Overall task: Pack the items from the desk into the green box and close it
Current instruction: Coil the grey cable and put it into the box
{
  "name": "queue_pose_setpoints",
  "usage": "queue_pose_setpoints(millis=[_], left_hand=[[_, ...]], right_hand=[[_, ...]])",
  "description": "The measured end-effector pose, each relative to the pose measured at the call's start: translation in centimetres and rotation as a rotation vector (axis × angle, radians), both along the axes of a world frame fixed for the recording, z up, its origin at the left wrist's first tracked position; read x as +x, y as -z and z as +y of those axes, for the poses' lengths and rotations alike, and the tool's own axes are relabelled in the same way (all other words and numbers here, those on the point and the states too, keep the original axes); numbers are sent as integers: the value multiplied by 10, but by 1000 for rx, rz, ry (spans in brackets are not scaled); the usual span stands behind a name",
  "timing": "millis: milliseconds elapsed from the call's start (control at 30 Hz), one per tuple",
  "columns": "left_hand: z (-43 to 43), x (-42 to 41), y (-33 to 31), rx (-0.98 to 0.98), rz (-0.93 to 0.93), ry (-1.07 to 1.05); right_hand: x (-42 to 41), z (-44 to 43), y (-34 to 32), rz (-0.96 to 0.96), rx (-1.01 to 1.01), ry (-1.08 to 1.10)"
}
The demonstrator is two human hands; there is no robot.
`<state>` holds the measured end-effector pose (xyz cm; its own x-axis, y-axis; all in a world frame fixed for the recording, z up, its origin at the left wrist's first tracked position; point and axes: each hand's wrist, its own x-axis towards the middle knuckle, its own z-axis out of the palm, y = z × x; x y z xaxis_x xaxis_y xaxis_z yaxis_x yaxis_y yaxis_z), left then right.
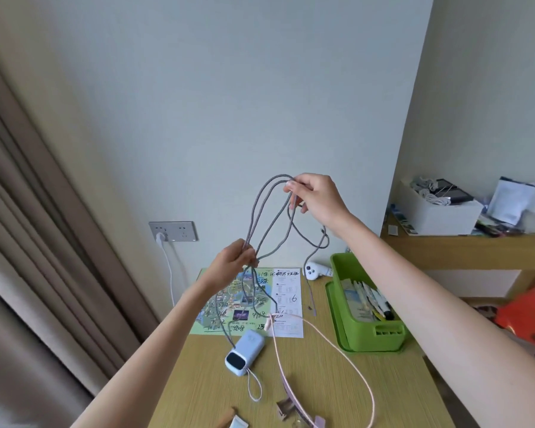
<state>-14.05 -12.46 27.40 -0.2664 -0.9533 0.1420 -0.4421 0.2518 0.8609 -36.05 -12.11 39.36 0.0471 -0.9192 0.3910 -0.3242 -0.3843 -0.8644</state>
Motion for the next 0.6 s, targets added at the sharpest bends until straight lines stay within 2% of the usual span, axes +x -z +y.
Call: queue_pose_setpoints(millis=[133,200,333,433,600], left_hand=[[5,5,4,-17,-2,39],[7,8,3,-18,79,34],[14,11,-8,73,261,39],[18,18,-16,154,317,22],[21,36,-31,326,471,136]], right_hand=[[2,6,-11,-152,2,25],[1,8,-17,-193,-8,60],[0,14,-21,-181,-16,118],[2,18,-14,-184,-3,185],[9,22,24,-183,158,342]])
